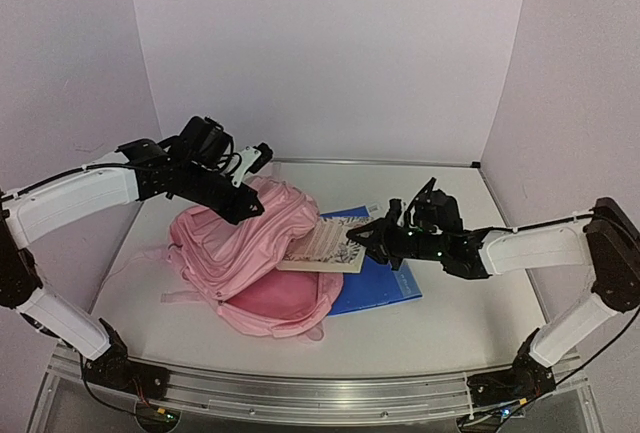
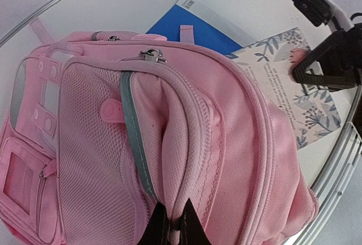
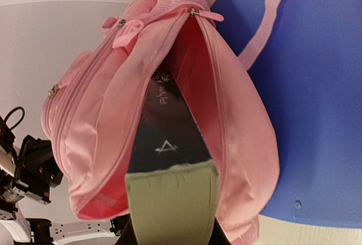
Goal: Pack the student bag
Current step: Place the book in the student bag.
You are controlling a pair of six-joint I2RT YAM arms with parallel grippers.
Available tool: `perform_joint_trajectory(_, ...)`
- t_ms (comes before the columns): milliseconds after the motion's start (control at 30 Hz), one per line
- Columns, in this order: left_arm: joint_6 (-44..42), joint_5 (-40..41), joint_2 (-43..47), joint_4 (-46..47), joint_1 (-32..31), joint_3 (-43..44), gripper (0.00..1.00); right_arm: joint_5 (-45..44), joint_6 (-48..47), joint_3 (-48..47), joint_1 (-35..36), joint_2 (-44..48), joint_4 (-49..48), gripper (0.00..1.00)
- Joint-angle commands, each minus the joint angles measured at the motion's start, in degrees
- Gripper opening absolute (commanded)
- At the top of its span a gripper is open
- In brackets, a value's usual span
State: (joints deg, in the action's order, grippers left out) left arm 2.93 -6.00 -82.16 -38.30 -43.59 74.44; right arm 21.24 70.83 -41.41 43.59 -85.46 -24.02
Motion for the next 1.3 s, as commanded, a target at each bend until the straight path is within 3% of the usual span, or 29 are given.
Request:
perform_joint_trajectory(0,0.06,-7.36,6.12,18.63,-0.19,0.93,0.0,-0.66,4.91,-6.55,0.31,-5.03,-21.9,0.0)
perform_joint_trajectory(167,0.91,-7.51,6.44,19.97,0.11,-1.34,0.0,-1.57,11.12,-6.6,1.23,-10.7,-38.6,0.0)
perform_joint_trajectory(567,2.69,-11.04,7.54,21.51,0.39,-2.8,0.0,-9.68,9.56,-15.25,6.67,-25.14,-44.58,0.0)
perform_joint_trajectory(933,3.32,-11.71,8.43,21.09,1.16,-2.41,0.0,-21.19,7.18,-28.44,11.57,-41.31,-28.88,0.01)
perform_joint_trajectory(1100,3.64,-12.03,7.67,20.48,1.49,-2.18,0.0,-23.28,4.07,-34.32,13.93,-43.48,-19.68,0.21)
perform_joint_trajectory(1267,3.9,-9.28,8.0,19.93,1.88,-2.03,0.0,-27.52,1.17,-30.43,14.23,-38.4,-15.55,0.44)
